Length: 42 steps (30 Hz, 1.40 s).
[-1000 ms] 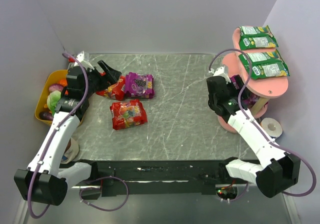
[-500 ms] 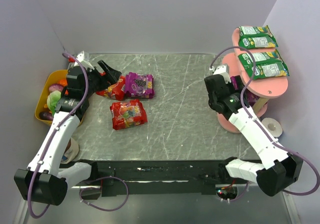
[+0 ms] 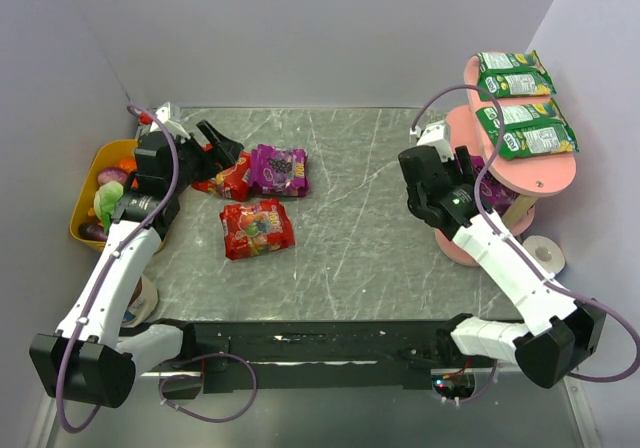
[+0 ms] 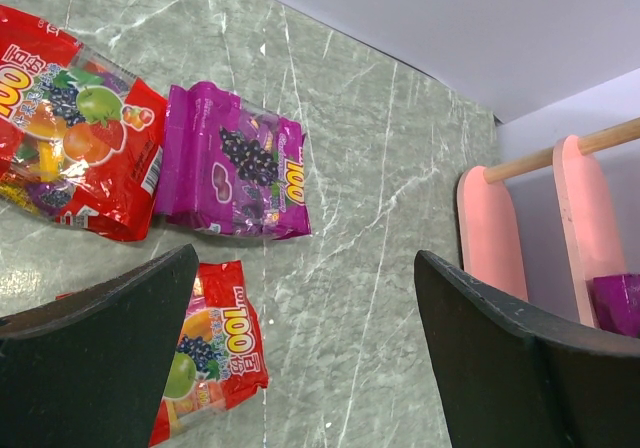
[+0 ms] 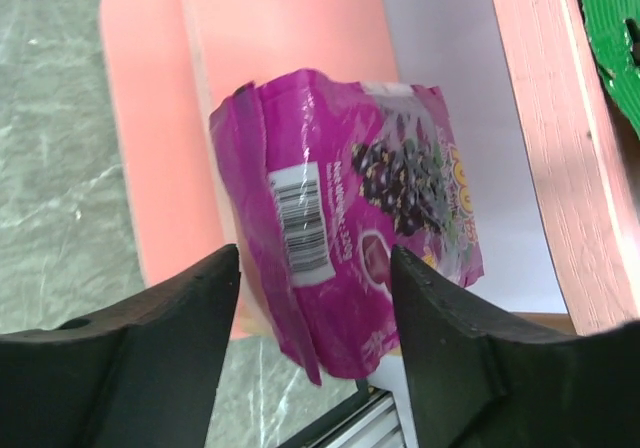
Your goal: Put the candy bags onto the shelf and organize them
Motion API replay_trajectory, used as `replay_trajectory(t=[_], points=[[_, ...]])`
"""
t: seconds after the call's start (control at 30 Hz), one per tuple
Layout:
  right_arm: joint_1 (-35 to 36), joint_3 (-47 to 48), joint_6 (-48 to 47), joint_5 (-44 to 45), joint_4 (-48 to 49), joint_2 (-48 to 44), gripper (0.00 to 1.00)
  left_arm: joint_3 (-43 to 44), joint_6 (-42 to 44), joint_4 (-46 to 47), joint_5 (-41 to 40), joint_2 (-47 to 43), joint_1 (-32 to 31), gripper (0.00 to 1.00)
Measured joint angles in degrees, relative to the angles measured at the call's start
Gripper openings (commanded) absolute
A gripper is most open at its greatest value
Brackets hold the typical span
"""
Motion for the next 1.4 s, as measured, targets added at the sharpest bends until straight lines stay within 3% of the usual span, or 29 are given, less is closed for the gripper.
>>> replay_trajectory(t=[0.37,0.67,0.8,0.87,1.07,1.4], points=[[-5.5,-0.7,2.0,0.4,1.4,2.6,0.49,0.0,0.0,0.0,-0.2,0.4,0.0,0.96],[-7.8,-2.1,4.0,-0.1,1.6,2.4,0.48,0.0,0.0,0.0,-0.1,0.4,0.0,0.96],[-8.0,-2.1,4.7,-0.4,1.6,2.4,0.55,0.0,0.0,0.0,-0.1,0.4,0.0,0.96],[-8.0,-1.8,5.6,-0.7,0.9,2.5,0.67,0.0,0.0,0.0,-0.1,0.4,0.0,0.96],[-5.8,1.3,7.8,-2.8,-2.9,2.6,0.83,0.0,0.0,0.0,-0.1,0.4,-0.1,0.96],[1.8,9.4,8.4,-7.1,-3.8,2.6,0.90,0.0,0.0,0.0,-0.4,0.4,-0.1,0.96]])
